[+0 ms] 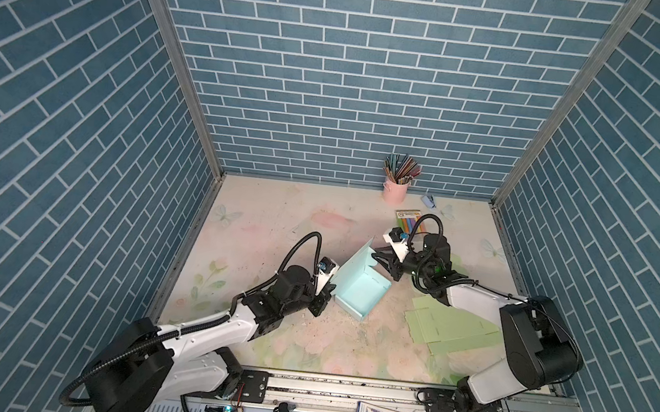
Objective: Fold the paper box
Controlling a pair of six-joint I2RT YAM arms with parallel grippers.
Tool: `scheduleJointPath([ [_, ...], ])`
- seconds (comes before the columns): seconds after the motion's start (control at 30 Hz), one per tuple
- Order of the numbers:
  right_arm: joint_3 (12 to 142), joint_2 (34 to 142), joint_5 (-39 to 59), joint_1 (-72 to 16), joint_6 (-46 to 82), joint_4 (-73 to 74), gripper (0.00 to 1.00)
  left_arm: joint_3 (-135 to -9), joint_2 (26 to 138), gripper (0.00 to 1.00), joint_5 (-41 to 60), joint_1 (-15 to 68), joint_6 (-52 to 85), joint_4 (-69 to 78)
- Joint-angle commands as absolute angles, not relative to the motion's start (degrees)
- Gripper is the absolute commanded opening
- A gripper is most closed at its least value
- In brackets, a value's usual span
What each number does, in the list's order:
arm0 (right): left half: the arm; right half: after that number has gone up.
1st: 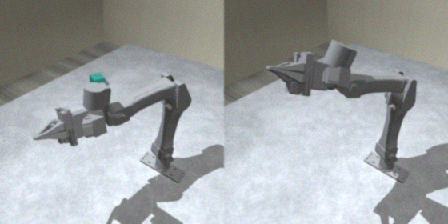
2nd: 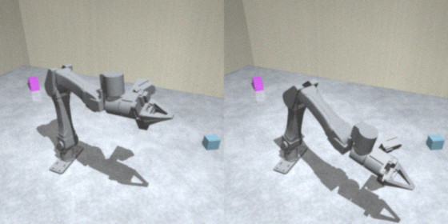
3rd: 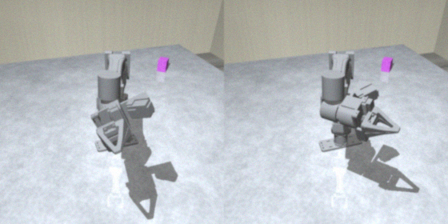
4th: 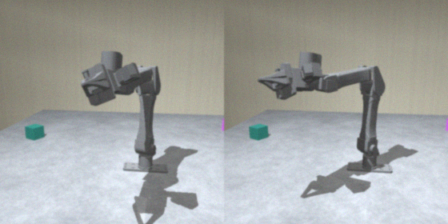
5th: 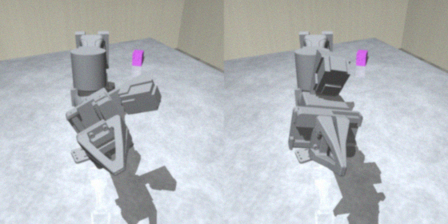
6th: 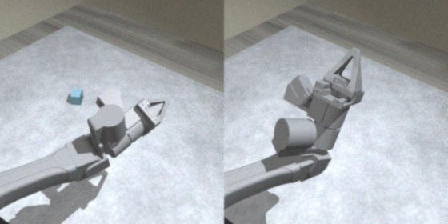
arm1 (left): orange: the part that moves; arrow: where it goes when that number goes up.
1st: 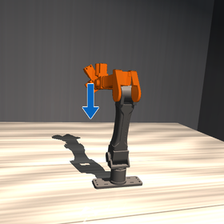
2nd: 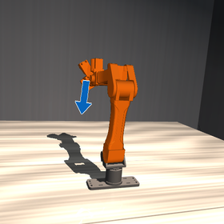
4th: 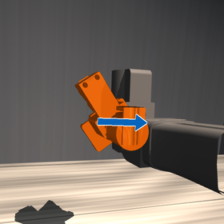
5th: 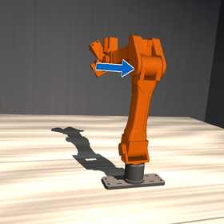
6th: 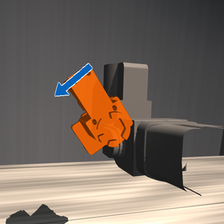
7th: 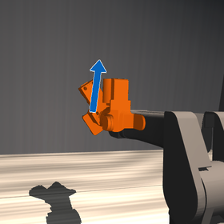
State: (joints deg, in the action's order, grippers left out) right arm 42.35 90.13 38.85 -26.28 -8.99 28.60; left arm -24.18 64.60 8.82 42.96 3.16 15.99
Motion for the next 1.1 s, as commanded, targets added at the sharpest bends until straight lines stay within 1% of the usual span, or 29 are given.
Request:
scheduleJointPath([
  [0.0, 43.5, 90.6, 42.3, -26.8, -10.4, 26.2, 0.18, -25.1, 63.6, 0.01, 7.7, 43.3, 2.5, 16.6],
  [0.13, 43.8, 90.6, 42.9, -27.4, -10.4, 25.7, 0.16, -24.9, 63.3, 0.01, 7.2, 43.2, 2.7, 16.8],
  [0.27, 44.0, 90.8, 46.5, -28.9, -10.3, 26.1, 0.15, -24.5, 63.4, 0.01, 6.7, 43.3, 2.8, 17.3],
  [0.47, 44.5, 90.7, 46.8, -29.9, -10.5, 24.8, 0.13, -24.3, 62.9, 0.02, 5.1, 43.2, 2.7, 17.2],
  [0.53, 44.9, 90.6, 47.1, -30.1, -10.6, 24.1, 0.14, -24.2, 62.7, 0.02, 4.5, 43.2, 2.5, 17.2],
  [0.77, 46.9, 92.0, 44.3, -31.2, -10.6, 21.9, 0.22, -23.6, 61.5, 0.04, 4.7, 43.3, 2.2, 17.1],
  [1.07, 48.9, 94.3, 40.7, -31.4, -9.1, 20.0, 0.23, -23.7, 61.3, 0.04, 4.7, 43.4, 2.0, 16.9],
])
